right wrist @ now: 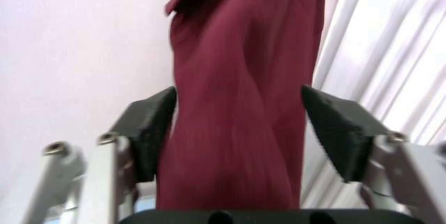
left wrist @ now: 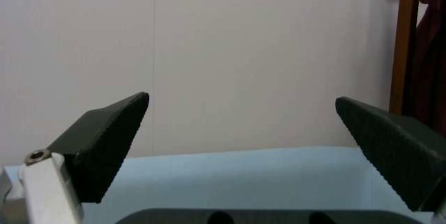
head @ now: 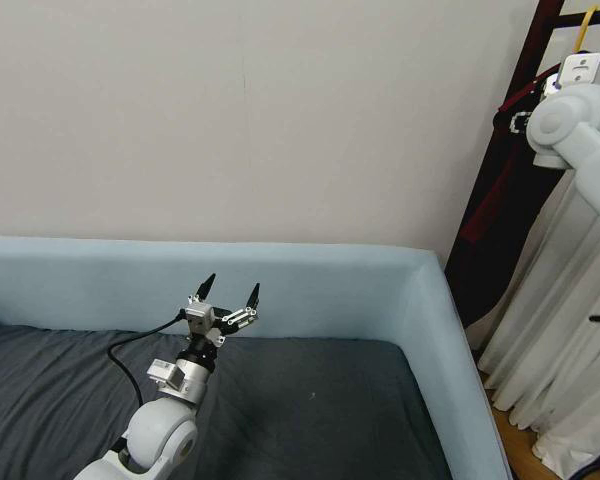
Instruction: Pick up the clothes from the sofa and hang them on the clothes hanger.
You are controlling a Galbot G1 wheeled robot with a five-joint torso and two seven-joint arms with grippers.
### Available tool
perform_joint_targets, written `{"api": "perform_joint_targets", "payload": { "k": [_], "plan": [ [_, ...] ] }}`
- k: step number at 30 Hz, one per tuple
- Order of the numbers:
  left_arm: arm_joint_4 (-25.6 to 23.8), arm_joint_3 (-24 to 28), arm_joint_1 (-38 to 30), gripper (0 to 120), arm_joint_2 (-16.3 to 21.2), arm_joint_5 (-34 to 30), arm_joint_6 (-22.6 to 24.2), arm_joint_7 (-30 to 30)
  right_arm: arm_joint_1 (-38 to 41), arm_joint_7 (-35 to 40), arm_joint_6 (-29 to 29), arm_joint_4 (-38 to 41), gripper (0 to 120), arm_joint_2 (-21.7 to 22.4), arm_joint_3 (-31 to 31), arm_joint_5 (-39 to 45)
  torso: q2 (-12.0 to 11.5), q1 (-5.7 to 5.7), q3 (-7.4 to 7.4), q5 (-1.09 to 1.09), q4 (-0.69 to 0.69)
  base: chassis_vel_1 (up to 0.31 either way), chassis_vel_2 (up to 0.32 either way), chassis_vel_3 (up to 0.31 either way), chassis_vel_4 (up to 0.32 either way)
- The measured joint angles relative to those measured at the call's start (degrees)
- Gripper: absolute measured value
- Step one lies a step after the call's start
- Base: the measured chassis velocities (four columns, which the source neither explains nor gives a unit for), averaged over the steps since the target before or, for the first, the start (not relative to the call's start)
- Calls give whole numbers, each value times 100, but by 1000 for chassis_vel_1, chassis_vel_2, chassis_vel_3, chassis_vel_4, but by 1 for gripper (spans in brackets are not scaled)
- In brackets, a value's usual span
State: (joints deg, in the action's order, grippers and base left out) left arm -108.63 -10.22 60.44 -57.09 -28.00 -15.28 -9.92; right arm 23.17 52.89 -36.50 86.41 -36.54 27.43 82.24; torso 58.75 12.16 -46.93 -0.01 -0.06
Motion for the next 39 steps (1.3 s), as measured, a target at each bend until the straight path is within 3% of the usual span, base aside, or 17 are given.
{"api": "perform_joint_targets", "payload": {
  "k": [3,5,8,9,11,13,14,17,18,22,23,28,33,36,39],
  "plan": [
    [-10,-18,48,100,-27,34,6,-7,-658,-555,282,1040,86,686,-473,-325,0,0,-1,3,-3,0,0,0,0],
    [-14,-30,53,100,-35,34,9,-6,-858,-764,453,1278,91,854,-628,-396,0,0,0,3,-5,0,0,0,0],
    [-68,-79,110,100,-63,25,12,-5,-2004,-1882,1607,2316,100,1573,-1187,-1177,1,-1,1,2,-5,0,0,0,0],
    [-68,-79,110,100,-63,25,12,-5,-2004,-1882,1607,2316,100,1573,-1187,-1177,1,-1,1,2,-5,0,0,0,0],
    [-99,-103,158,100,-77,20,12,7,-2396,-2207,2041,2541,100,1761,-1284,-1499,1,-1,1,3,-5,0,0,0,0],
    [-224,-256,391,100,-171,14,-39,95,-3025,-2605,2828,2887,100,1883,-1357,-1968,1,-1,1,-1,-5,0,0,0,0],
    [-224,-256,391,100,-171,14,-39,95,-3025,-2605,2828,2887,100,1883,-1357,-1968,1,-1,1,-1,-5,0,0,0,0],
    [-303,-434,647,100,-321,14,-160,257,-3786,-3024,3699,2975,100,1659,-1510,-2375,1,-1,0,0,2,0,0,0,0],
    [-303,-434,647,100,-321,14,-160,257,-3786,-3024,3699,2975,100,1659,-1510,-2375,1,-1,0,0,2,0,0,0,0],
    [-358,-593,934,100,-522,122,-213,337,-4805,-3806,4752,2486,100,904,-1544,-2880,1,-1,0,0,-3,0,0,0,0],
    [-358,-593,934,100,-522,122,-213,337,-4805,-3806,4752,2486,100,904,-1544,-2880,1,-1,0,0,-3,0,0,0,0],
    [-354,-761,1199,100,-816,224,-207,312,-5869,-3907,5179,1627,100,-298,-1832,-3583,0,0,-1,-1,-1,0,0,0,0],
    [-323,-818,1341,100,-1025,390,-65,-50,-6672,-4010,5308,1289,100,-872,-2189,-4261,0,0,-2,2,-2,0,0,0,0],
    [-289,-905,1606,100,-1323,461,-162,-157,-7688,-3967,5189,1153,100,-1421,-2866,-5080,0,0,-1,2,-3,0,0,0,0],
    [-258,-946,1760,100,-1518,614,-313,-165,-8188,-3973,5125,1253,100,-1644,-3369,-5353,0,0,0,1,-4,0,0,0,0]
  ]
}}
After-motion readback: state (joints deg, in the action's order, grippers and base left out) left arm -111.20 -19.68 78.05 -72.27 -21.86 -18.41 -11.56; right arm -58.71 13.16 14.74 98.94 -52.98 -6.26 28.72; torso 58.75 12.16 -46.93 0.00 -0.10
